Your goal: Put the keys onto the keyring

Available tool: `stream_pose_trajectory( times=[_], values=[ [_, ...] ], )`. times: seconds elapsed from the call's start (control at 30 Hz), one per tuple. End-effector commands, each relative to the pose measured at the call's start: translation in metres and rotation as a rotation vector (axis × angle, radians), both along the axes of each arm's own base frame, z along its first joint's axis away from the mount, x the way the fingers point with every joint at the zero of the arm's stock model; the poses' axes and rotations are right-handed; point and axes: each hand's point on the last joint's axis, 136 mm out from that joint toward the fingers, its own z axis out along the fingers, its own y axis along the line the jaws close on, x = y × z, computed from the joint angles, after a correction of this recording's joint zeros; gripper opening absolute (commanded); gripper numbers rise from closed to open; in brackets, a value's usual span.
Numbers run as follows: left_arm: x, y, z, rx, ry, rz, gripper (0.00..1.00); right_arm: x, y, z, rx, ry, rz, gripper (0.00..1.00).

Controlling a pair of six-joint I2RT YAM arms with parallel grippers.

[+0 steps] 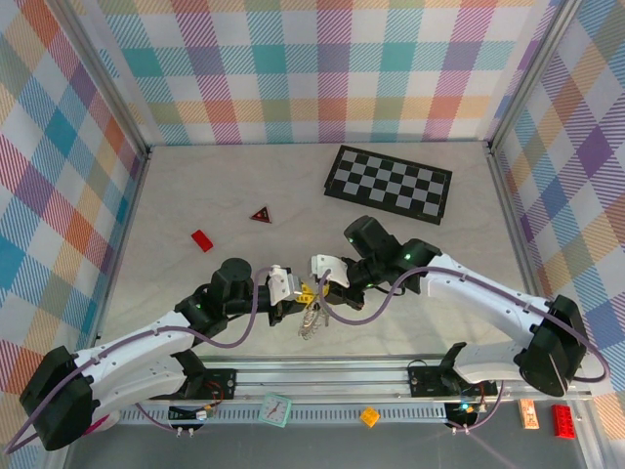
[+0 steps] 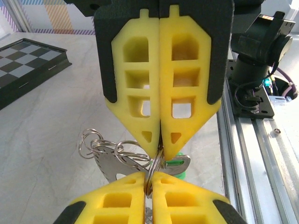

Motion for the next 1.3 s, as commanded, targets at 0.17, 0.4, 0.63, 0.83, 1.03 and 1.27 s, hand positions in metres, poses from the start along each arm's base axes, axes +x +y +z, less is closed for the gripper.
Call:
stream_pose_trajectory(
  times=[0.17,0.4,0.63,0.83,1.03,1.27],
  values=[
    [-0.002,-0.005,0.021,-0.041,-0.049,-0.026,0.0,-0.002,0.004,0.018,0.076,0.016,-0.024,0.18],
    [-0.005,-0.004,0.024,-0.094,-0.052,-0.027,0.0,0.0,-0.011,0.004,0.108,0.053,-0.112,0.29],
    [-0.005,-0.004,0.023,-0.113,-0.046,-0.021,0.0,0.001,-0.006,-0.003,0.12,0.089,-0.124,0.3],
    [-0.002,-0.003,0.026,-0.144,-0.05,0.004,0.0,0.01,-0.009,-0.016,0.172,0.049,-0.199,0.33],
    [-0.001,-0.002,0.03,-0.181,-0.038,0.017,0.0,0.009,-0.006,-0.031,0.222,0.054,-0.21,0.34],
    [0.004,-0.002,0.036,-0.251,-0.015,0.055,0.0,0.006,0.009,-0.029,0.31,0.087,-0.179,0.41]
  ],
)
